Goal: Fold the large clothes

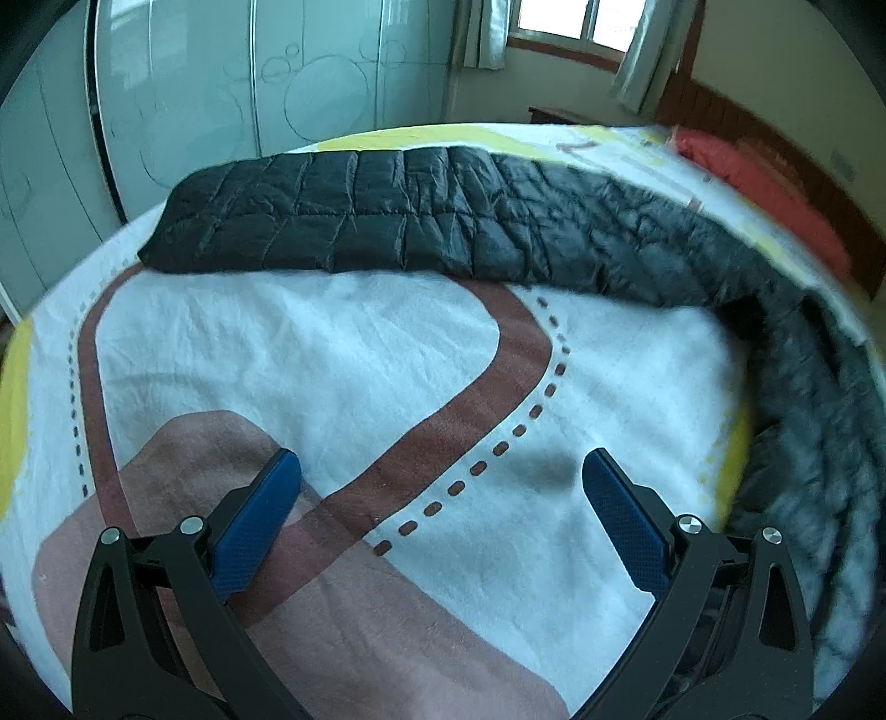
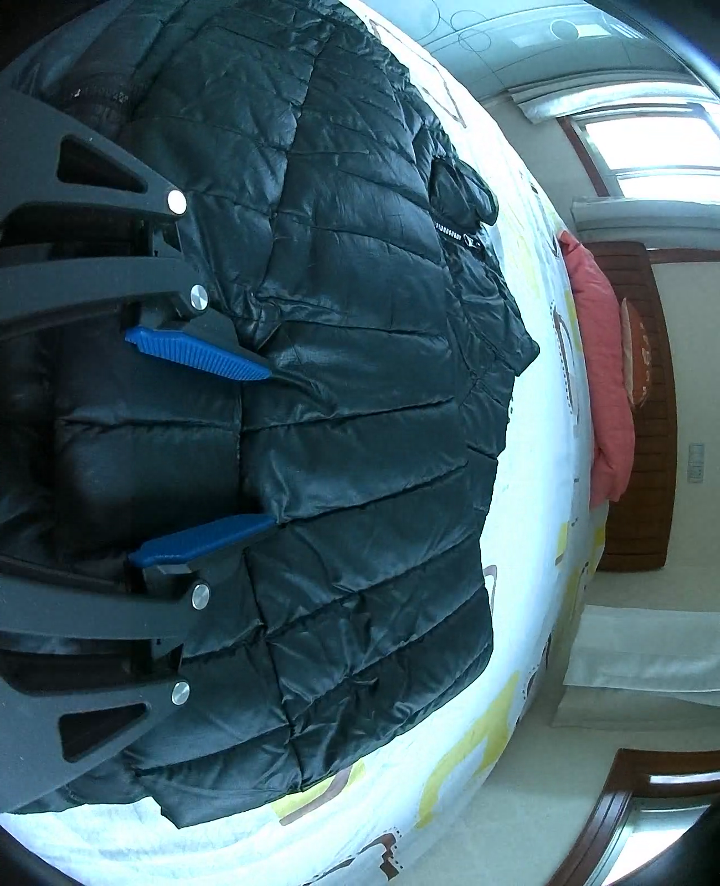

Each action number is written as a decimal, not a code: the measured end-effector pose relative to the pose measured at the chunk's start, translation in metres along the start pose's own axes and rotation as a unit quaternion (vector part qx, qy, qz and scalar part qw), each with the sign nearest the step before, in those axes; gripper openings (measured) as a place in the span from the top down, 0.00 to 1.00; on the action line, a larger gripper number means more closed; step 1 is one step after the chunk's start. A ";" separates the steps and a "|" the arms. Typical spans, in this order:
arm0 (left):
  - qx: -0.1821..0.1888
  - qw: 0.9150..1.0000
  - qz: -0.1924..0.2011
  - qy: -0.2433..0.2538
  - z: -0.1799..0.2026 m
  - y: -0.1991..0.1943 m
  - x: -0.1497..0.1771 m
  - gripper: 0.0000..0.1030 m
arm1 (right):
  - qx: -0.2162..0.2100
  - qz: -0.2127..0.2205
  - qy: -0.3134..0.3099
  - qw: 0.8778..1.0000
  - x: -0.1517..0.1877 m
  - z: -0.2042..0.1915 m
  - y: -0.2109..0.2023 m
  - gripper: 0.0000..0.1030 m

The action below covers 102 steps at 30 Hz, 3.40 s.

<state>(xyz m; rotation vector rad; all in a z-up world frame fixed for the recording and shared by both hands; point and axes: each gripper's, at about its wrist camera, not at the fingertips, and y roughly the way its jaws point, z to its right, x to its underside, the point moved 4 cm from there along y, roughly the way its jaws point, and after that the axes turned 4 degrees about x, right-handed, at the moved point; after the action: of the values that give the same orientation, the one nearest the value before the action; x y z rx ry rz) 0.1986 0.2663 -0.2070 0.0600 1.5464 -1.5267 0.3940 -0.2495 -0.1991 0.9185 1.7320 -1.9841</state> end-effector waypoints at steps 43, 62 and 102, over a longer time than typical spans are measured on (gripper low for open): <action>0.161 0.900 0.099 -0.393 -0.191 0.023 -0.085 0.77 | 0.005 0.006 0.001 1.000 -0.001 0.000 -0.001 0.48; 0.045 0.957 0.161 -0.238 -0.158 0.016 -0.126 0.95 | 0.007 0.007 0.001 1.000 -0.001 0.000 -0.002 0.48; 0.215 0.915 0.052 0.339 0.355 0.002 0.044 0.79 | 0.002 0.012 0.017 1.000 0.000 -0.001 -0.003 0.47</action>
<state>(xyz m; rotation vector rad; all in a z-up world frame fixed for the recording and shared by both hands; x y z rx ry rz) 0.3717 -0.0432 -0.1623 1.0012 1.6402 -1.8379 0.3924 -0.2485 -0.1971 0.9748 1.7270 -1.9691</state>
